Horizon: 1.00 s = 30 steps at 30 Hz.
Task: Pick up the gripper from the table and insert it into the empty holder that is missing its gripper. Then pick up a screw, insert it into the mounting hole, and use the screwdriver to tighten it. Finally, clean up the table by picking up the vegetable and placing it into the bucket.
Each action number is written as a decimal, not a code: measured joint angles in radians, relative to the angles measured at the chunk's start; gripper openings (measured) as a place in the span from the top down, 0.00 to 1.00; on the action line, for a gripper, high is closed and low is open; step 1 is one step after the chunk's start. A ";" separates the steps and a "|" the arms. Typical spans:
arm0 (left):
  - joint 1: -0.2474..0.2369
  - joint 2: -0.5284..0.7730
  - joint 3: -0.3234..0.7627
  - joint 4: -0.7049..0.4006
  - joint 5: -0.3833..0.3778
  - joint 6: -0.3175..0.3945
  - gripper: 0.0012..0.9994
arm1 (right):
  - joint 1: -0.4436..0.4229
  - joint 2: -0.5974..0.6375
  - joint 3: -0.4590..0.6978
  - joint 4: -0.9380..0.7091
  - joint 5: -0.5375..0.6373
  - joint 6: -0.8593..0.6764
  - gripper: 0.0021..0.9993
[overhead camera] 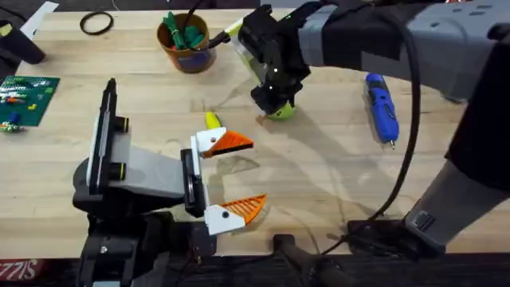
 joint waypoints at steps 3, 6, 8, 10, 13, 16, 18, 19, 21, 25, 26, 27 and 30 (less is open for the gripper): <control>0.000 0.000 0.000 0.000 0.000 0.000 0.01 | 0.000 0.000 0.000 -0.002 -0.001 0.003 0.63; 0.000 0.000 0.000 0.000 0.000 0.000 0.01 | 0.000 0.000 0.000 -0.001 -0.004 0.003 0.17; 0.000 0.000 0.000 0.000 0.000 0.000 0.01 | 0.001 0.000 0.000 -0.001 -0.004 0.000 0.02; 0.000 0.000 0.000 0.000 0.000 0.000 0.01 | 0.001 0.000 0.000 -0.002 -0.004 0.000 0.00; 0.000 0.000 0.000 0.000 0.000 0.000 0.01 | 0.001 0.000 0.000 -0.002 -0.004 0.000 0.00; 0.000 0.000 0.000 0.000 0.000 0.000 0.01 | 0.001 0.000 0.002 -0.021 -0.004 0.000 0.00; 0.000 0.000 0.000 0.000 0.000 0.000 0.01 | 0.001 0.000 0.008 -0.044 -0.004 0.000 0.00; 0.000 0.000 0.000 0.000 0.000 0.000 0.01 | 0.001 0.000 0.013 -0.057 -0.003 0.000 0.00; 0.000 0.000 0.000 0.000 0.000 0.000 0.01 | 0.001 0.000 0.028 -0.075 -0.003 0.000 0.00; 0.000 0.000 0.000 0.000 0.000 0.000 0.01 | 0.001 0.000 0.058 -0.110 -0.003 0.001 0.03; 0.000 0.000 0.000 0.000 0.000 0.000 0.01 | 0.001 0.000 0.061 -0.112 -0.003 0.001 0.07; 0.000 0.000 0.000 0.000 0.000 0.000 0.01 | 0.001 0.000 0.063 -0.112 -0.003 0.000 0.11; 0.000 0.000 0.000 0.000 0.000 0.000 0.01 | 0.001 0.000 0.063 -0.115 -0.003 0.001 0.26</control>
